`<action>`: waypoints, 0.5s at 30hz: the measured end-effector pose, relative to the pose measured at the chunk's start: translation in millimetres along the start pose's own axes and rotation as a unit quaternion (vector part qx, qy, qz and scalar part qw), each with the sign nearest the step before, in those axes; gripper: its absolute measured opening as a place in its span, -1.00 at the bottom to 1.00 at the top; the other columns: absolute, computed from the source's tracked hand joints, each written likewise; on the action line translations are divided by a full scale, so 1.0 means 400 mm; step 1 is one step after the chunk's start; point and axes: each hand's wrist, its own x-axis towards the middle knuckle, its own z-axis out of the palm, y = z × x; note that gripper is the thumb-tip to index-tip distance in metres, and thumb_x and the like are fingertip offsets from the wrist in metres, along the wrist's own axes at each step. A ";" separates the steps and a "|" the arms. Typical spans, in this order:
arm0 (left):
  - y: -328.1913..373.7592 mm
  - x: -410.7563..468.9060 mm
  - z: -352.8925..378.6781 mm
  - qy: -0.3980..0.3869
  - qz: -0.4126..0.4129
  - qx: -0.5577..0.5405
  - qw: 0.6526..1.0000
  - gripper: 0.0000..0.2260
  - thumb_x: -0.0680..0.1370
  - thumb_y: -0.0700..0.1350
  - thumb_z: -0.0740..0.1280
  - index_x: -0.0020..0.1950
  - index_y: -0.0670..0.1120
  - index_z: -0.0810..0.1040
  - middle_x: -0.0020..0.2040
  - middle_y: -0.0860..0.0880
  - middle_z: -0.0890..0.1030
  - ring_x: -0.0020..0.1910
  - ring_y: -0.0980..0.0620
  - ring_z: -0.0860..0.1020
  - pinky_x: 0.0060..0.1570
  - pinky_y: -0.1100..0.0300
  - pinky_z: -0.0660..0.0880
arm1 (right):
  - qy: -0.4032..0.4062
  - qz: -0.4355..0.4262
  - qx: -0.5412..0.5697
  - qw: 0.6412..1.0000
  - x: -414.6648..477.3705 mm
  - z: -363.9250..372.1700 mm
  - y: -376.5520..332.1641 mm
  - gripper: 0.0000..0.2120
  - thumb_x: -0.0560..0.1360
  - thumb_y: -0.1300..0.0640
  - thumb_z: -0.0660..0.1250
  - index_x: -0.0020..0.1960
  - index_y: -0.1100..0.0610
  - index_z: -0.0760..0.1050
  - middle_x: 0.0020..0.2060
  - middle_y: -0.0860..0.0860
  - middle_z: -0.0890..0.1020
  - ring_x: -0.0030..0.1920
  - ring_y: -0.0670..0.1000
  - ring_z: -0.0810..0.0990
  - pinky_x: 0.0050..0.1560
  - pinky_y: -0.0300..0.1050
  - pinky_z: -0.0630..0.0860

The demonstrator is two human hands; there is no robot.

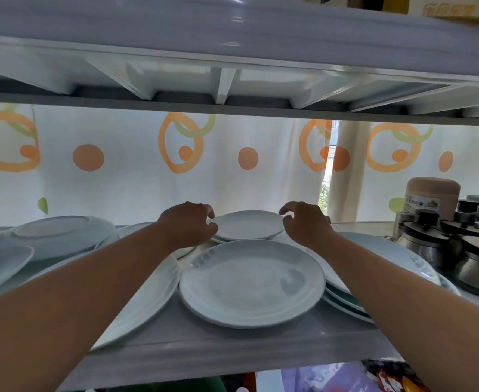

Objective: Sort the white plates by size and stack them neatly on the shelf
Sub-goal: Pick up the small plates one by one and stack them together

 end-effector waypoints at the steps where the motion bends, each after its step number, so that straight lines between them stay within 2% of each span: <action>1: -0.003 0.009 0.003 -0.005 0.001 0.002 1.000 -0.65 0.52 0.02 0.20 0.28 -0.02 0.47 0.20 -0.07 0.58 0.18 -0.07 0.51 0.16 0.08 0.45 | -0.015 0.002 -0.017 1.000 0.014 0.012 -0.001 -0.70 0.52 0.17 0.12 0.19 0.05 0.51 0.14 0.10 0.59 0.18 0.17 0.50 0.20 0.03 0.33; 4: -0.012 0.034 0.017 -0.016 0.006 0.003 1.000 -0.66 0.53 0.02 0.19 0.28 0.00 0.48 0.23 -0.08 0.57 0.19 -0.08 0.51 0.18 0.06 0.45 | -0.063 0.003 -0.016 0.998 0.050 0.045 0.004 -0.71 0.52 0.14 0.11 0.12 0.12 0.55 0.08 0.13 0.60 0.10 0.18 0.54 0.19 -0.01 0.42; 6: -0.016 0.046 0.028 -0.025 0.008 0.004 1.000 -0.66 0.53 0.02 0.18 0.28 0.03 0.49 0.25 -0.08 0.56 0.21 -0.07 0.51 0.20 0.05 0.44 | -0.104 0.003 0.015 0.994 0.071 0.065 0.009 -0.76 0.48 0.16 0.14 -0.19 0.18 0.56 -0.10 0.16 0.63 -0.07 0.14 0.56 0.04 -0.12 0.48; 7: -0.018 0.050 0.034 -0.027 0.009 0.005 1.000 -0.66 0.53 0.02 0.18 0.28 0.04 0.49 0.25 -0.09 0.55 0.21 -0.07 0.51 0.21 0.04 0.44 | -0.123 0.008 0.023 0.992 0.077 0.070 0.009 -0.74 0.45 0.19 0.15 -0.37 0.18 0.47 -0.22 0.16 0.60 -0.17 0.12 0.52 -0.08 -0.14 0.45; 8: -0.020 0.054 0.039 -0.027 0.011 0.005 1.000 -0.66 0.53 0.03 0.17 0.28 0.05 0.48 0.24 -0.08 0.56 0.20 -0.08 0.51 0.22 0.03 0.44 | -0.138 0.017 0.028 0.990 0.081 0.075 0.008 -0.71 0.44 0.20 0.15 -0.46 0.16 0.37 -0.29 0.17 0.56 -0.23 0.10 0.46 -0.17 -0.15 0.40; 9: -0.022 0.057 0.044 -0.026 0.014 0.005 1.000 -0.66 0.53 0.03 0.17 0.28 0.05 0.48 0.23 -0.08 0.57 0.19 -0.07 0.52 0.21 0.03 0.45 | -0.146 0.026 0.033 0.988 0.083 0.078 0.008 -0.69 0.43 0.21 0.16 -0.48 0.16 0.34 -0.31 0.18 0.55 -0.25 0.09 0.44 -0.21 -0.15 0.37; 10: -0.023 0.059 0.049 -0.025 0.016 0.004 1.000 -0.66 0.53 0.03 0.17 0.28 0.04 0.48 0.21 -0.07 0.58 0.18 -0.07 0.53 0.20 0.03 0.45 | -0.148 0.037 0.040 0.988 0.083 0.080 0.008 -0.70 0.43 0.21 0.17 -0.46 0.20 0.40 -0.29 0.20 0.59 -0.25 0.09 0.44 -0.22 -0.16 0.36; 12: -0.026 0.062 0.057 -0.025 0.017 0.001 1.000 -0.67 0.54 0.03 0.17 0.28 0.04 0.48 0.19 -0.05 0.60 0.16 -0.06 0.53 0.19 0.04 0.46 | -0.135 0.047 0.053 0.988 0.087 0.086 0.005 -0.74 0.42 0.22 0.20 -0.31 0.33 0.57 -0.20 0.22 0.69 -0.24 0.07 0.49 -0.24 -0.18 0.41; 13: -0.027 0.064 0.061 -0.026 0.017 0.000 1.000 -0.67 0.54 0.04 0.17 0.27 0.04 0.48 0.19 -0.05 0.60 0.16 -0.05 0.53 0.19 0.03 0.45 | -0.127 0.051 0.059 0.989 0.087 0.088 0.004 -0.75 0.41 0.23 0.21 -0.25 0.35 0.60 -0.18 0.22 0.70 -0.23 0.06 0.50 -0.28 -0.21 0.41; 15: -0.029 0.068 0.066 -0.028 0.016 -0.002 0.999 -0.67 0.54 0.04 0.17 0.27 0.04 0.48 0.20 -0.04 0.59 0.17 -0.05 0.52 0.20 0.03 0.45 | -0.125 0.064 0.073 0.987 0.089 0.092 0.005 -0.78 0.41 0.25 0.22 -0.27 0.31 0.60 -0.22 0.18 0.69 -0.23 0.05 0.49 -0.34 -0.25 0.41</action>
